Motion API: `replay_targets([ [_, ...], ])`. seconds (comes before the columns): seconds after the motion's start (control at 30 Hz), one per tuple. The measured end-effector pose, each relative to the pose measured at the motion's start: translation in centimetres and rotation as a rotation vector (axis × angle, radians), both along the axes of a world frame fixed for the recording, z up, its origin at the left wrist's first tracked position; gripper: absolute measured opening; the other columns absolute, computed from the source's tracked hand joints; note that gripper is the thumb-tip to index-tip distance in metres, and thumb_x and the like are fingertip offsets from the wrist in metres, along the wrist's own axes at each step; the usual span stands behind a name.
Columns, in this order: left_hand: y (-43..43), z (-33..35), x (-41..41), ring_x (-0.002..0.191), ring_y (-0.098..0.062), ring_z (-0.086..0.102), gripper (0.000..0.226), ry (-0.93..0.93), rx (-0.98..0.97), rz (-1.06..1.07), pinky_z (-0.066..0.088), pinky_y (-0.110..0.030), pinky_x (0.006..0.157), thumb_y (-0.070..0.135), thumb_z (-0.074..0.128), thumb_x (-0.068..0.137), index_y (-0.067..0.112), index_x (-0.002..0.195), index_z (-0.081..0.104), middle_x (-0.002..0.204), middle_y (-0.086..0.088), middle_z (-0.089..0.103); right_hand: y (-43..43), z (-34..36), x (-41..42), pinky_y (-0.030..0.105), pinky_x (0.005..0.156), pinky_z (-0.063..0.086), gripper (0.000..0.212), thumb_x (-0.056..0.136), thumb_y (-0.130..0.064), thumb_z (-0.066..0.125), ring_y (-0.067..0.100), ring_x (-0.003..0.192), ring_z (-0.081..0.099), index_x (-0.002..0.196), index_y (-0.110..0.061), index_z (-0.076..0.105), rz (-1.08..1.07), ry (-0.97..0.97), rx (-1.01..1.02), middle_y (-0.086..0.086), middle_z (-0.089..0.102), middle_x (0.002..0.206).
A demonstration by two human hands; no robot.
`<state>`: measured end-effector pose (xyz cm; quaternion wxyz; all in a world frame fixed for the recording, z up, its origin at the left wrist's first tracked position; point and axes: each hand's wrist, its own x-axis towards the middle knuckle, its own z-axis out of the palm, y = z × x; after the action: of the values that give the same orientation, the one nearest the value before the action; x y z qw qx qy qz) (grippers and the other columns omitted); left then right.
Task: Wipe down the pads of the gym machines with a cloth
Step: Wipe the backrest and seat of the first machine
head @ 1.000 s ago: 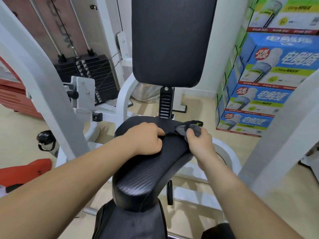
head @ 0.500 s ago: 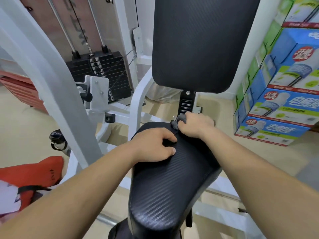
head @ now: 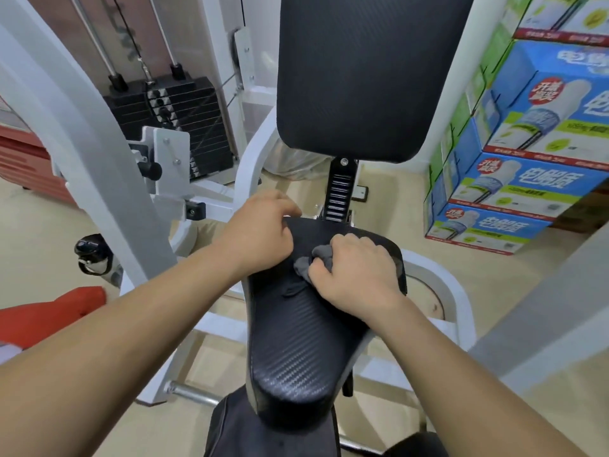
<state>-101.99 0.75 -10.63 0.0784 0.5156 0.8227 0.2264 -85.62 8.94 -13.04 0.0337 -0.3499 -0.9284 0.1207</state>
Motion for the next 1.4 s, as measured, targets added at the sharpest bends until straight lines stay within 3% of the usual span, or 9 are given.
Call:
replay_targets([
  [0.27, -3.8, 3.9, 3.8, 0.138, -0.025, 0.045, 0.051, -0.218, -0.237, 0.070, 0.031, -0.021, 0.108, -0.006, 0.049, 0.085, 0.012, 0.127, 0.070, 0.148, -0.007, 0.051, -6.9, 3.8, 1.3, 0.038, 0.059, 0.045, 0.041, 0.079, -0.052, 0.043, 0.028, 0.068, 0.060, 0.076, -0.016, 0.062, 0.027, -0.105, -0.034, 0.003, 0.062, 0.073],
  [0.33, -6.1, 6.4, 5.3, 0.136, -0.024, 0.047, 0.051, -0.303, -0.288, 0.098, 0.029, -0.016, 0.106, -0.008, 0.049, 0.083, 0.010, 0.126, 0.071, 0.146, -0.008, 0.052, -8.8, 6.0, 2.8, 0.036, 0.058, 0.046, 0.041, 0.082, -0.052, 0.044, 0.027, 0.068, 0.063, 0.076, -0.016, 0.062, 0.077, -0.176, -0.199, 0.003, 0.062, 0.073],
  [0.43, -8.4, 10.8, 7.3, 0.129, -0.022, 0.055, 0.050, -0.425, -0.342, 0.117, 0.026, -0.006, 0.099, -0.010, 0.048, 0.082, 0.007, 0.122, 0.073, 0.136, -0.008, 0.059, -9.6, 11.1, 5.1, 0.037, 0.078, 0.050, 0.030, 0.096, -0.051, 0.042, 0.024, 0.094, 0.063, 0.092, -0.028, 0.061, -0.043, -0.264, -0.719, 0.000, 0.063, 0.097],
  [0.53, -9.7, 15.4, 9.1, 0.124, -0.021, 0.059, 0.044, -0.530, -0.423, 0.113, 0.031, -0.007, 0.096, -0.005, 0.050, 0.088, 0.009, 0.124, 0.071, 0.131, -0.005, 0.064, -10.3, 17.3, 7.7, 0.038, 0.085, 0.054, 0.026, 0.098, -0.050, 0.045, 0.019, 0.091, 0.065, 0.094, -0.029, 0.061, -0.360, -0.081, -1.129, -0.002, 0.067, 0.095],
  [0.73, -10.2, 30.1, 12.7, 0.106, -0.014, 0.064, 0.020, -0.977, -0.214, 0.309, 0.048, -0.024, 0.091, 0.023, 0.050, 0.106, 0.022, 0.106, 0.070, 0.109, 0.005, 0.071, -10.6, 32.1, 10.6, 0.026, 0.069, 0.052, 0.025, 0.104, -0.035, 0.054, 0.014, 0.080, 0.067, 0.103, -0.016, 0.071, -0.734, 0.263, -1.304, 0.002, 0.073, 0.090],
  [0.87, -11.8, 37.9, 13.9, 0.107, -0.011, 0.070, 0.032, -1.401, -0.239, 0.139, 0.055, -0.024, 0.091, 0.045, 0.049, 0.106, 0.024, 0.114, 0.072, 0.111, 0.007, 0.077, -11.3, 38.8, 12.3, 0.035, 0.090, 0.059, 0.032, 0.100, -0.043, 0.058, 0.022, 0.099, 0.075, 0.112, -0.019, 0.076, -0.888, 0.435, -1.474, 0.006, 0.081, 0.103],
  [1.0, -12.5, 40.5, 13.4, 0.112, -0.019, 0.071, 0.035, -1.372, -0.306, -0.064, 0.057, -0.030, 0.090, 0.022, 0.075, 0.094, 0.019, 0.127, 0.067, 0.119, -0.001, 0.075, -11.8, 41.8, 12.9, 0.042, 0.124, 0.033, 0.037, 0.095, -0.051, 0.065, 0.018, 0.139, 0.054, 0.125, -0.033, 0.076, -1.025, 0.720, -1.694, -0.003, 0.064, 0.143],
  [1.13, -12.3, 40.7, 13.9, 0.103, -0.024, 0.076, 0.031, -1.291, -0.456, -0.134, 0.060, -0.045, 0.095, 0.019, 0.085, 0.084, 0.017, 0.114, 0.075, 0.109, -0.005, 0.079, -14.5, 42.8, 14.3, 0.042, 0.113, 0.047, 0.046, 0.090, -0.062, 0.067, 0.019, 0.127, 0.064, 0.125, -0.034, 0.075, -1.061, 0.848, -1.616, -0.004, 0.071, 0.134],
  [1.4, -12.4, 40.1, 22.2, 0.099, -0.021, 0.077, 0.035, -1.225, -0.704, -0.308, 0.058, -0.046, 0.098, 0.028, 0.086, 0.082, 0.022, 0.114, 0.074, 0.105, -0.001, 0.080, -21.4, 44.3, 24.8, 0.034, 0.088, 0.060, 0.040, 0.096, -0.046, 0.069, 0.020, 0.104, 0.076, 0.120, -0.015, 0.074, -1.161, 0.954, -1.311, 0.004, 0.080, 0.112],
])
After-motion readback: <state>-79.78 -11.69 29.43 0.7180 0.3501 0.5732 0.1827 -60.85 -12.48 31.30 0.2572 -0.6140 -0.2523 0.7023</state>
